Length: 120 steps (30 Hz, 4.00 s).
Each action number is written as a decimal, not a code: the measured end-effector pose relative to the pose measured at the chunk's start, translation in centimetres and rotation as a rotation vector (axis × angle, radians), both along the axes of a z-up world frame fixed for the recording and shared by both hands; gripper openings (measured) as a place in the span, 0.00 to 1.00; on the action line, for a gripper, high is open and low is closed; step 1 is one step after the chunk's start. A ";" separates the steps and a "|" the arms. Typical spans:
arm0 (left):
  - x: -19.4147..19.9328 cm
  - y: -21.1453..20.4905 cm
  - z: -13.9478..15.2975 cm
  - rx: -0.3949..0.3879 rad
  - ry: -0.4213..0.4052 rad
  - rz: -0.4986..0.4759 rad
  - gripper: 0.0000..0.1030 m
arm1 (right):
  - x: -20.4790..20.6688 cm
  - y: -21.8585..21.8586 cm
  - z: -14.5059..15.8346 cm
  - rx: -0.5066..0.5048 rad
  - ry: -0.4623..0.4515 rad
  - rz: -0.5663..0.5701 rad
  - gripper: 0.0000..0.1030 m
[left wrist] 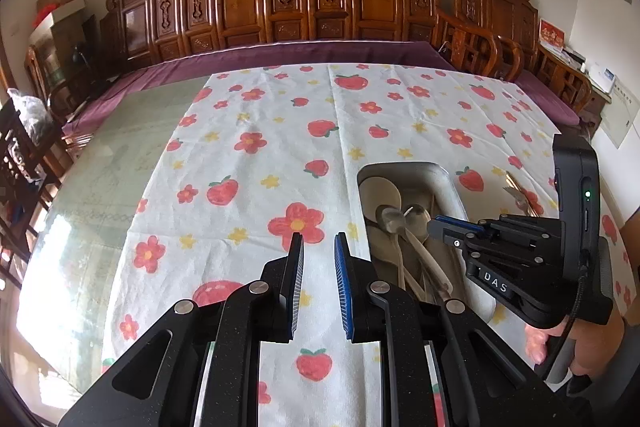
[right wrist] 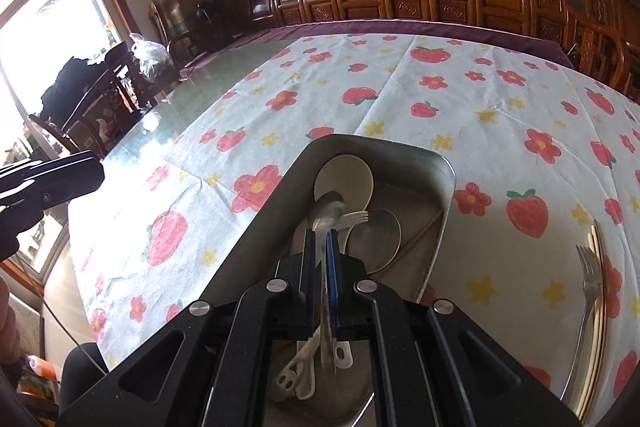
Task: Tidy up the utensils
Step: 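Lower the steel spoon into the metal tray and open the right tool, then move the right tool to the wooden chopsticks and grasp one chopstick, then grasp the steel fork with the left tool while the right tool holds the chopstick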
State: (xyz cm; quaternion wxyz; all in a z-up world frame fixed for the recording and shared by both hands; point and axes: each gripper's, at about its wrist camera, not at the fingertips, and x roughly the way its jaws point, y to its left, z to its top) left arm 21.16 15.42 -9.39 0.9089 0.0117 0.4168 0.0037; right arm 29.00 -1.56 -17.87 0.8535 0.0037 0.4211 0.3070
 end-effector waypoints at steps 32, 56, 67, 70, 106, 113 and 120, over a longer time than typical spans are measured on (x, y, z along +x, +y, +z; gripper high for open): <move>-0.5 -14.8 -1.9 -0.026 0.035 -0.145 0.49 | -1.6 -23.9 -4.0 -0.146 -0.044 -0.211 0.08; -2.7 -17.7 -4.4 0.020 0.068 -0.138 0.66 | -1.2 -23.5 -6.5 -0.175 0.004 -0.212 0.12; -3.2 -19.2 -4.8 0.059 0.060 -0.163 0.66 | -1.3 -23.7 -6.7 -0.210 0.024 -0.214 0.06; -2.2 -19.7 -5.0 0.056 0.060 -0.161 0.66 | -1.4 -24.1 -6.5 -0.215 0.026 -0.218 0.06; 8.9 -30.8 -12.7 0.080 0.175 -0.250 0.40 | 0.1 -29.8 -2.1 -0.050 -0.075 -0.310 0.06; 8.0 -30.7 -13.3 0.094 0.208 -0.256 0.31 | -0.1 -29.2 -2.1 -0.061 -0.077 -0.300 0.06; 7.1 -30.5 -13.3 0.064 0.217 -0.280 0.11 | 0.0 -29.0 -2.2 -0.061 -0.076 -0.293 0.06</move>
